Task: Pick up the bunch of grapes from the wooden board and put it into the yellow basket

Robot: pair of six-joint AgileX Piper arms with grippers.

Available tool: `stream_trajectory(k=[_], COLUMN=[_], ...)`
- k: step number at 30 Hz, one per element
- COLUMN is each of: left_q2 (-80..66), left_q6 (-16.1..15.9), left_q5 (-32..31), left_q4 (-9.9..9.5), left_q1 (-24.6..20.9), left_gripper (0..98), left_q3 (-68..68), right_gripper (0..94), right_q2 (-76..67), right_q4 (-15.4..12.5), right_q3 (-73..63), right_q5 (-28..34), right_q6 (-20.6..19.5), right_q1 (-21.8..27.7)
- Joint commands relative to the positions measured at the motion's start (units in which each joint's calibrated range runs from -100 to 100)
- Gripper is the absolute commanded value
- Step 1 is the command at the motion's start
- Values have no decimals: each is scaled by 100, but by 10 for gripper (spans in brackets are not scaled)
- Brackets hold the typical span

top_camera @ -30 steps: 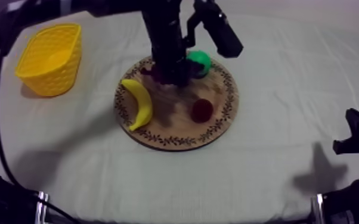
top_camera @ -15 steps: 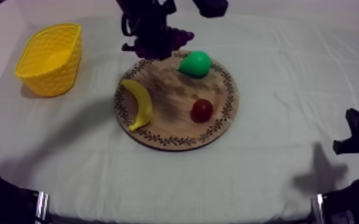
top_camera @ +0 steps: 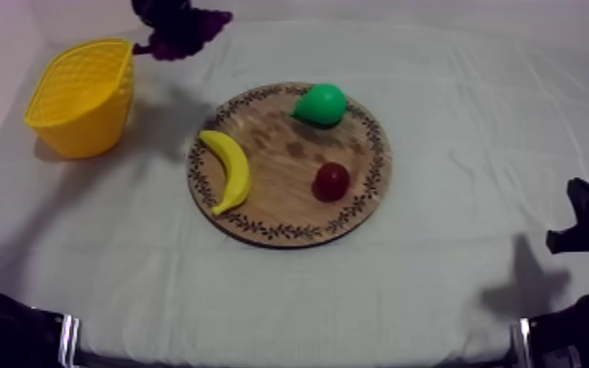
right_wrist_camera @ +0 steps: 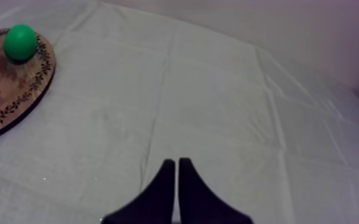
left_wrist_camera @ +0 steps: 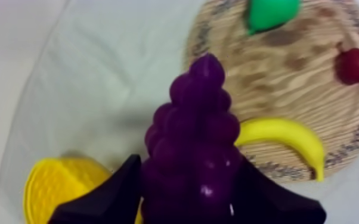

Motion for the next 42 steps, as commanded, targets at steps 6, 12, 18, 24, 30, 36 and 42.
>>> stream_trajectory(k=[6,12,18,24,30,36,42], left_q2=[-16,-28,-32,-64,18,291,625], left_q6=[5,57,109,151,194,211,228], left_q5=[-22,-173,-215,-220,-227,-392,-692], left_q4=[-13,-10,-4,17,56,111,207], left_q1=[-833,-1288,-1674,-2014,-2179,-2197,-2187], left_gripper=[461,466,460,459,461,454,441], left_q3=[115,235,283,413,479,619,819], right_gripper=[3,3,3,3,3,3,3], right_q2=[0,0,0,0,0,0,0], right_q4=[0,0,0,0,0,0,0], right_q3=[-4,-4,-4,-4,-4,-4,-4], right_q5=[0,0,0,0,0,0,0], right_q6=[1,1,1,1,1,1,1], right_q1=[-1,-1,-1,-1,-1,-1,-1])
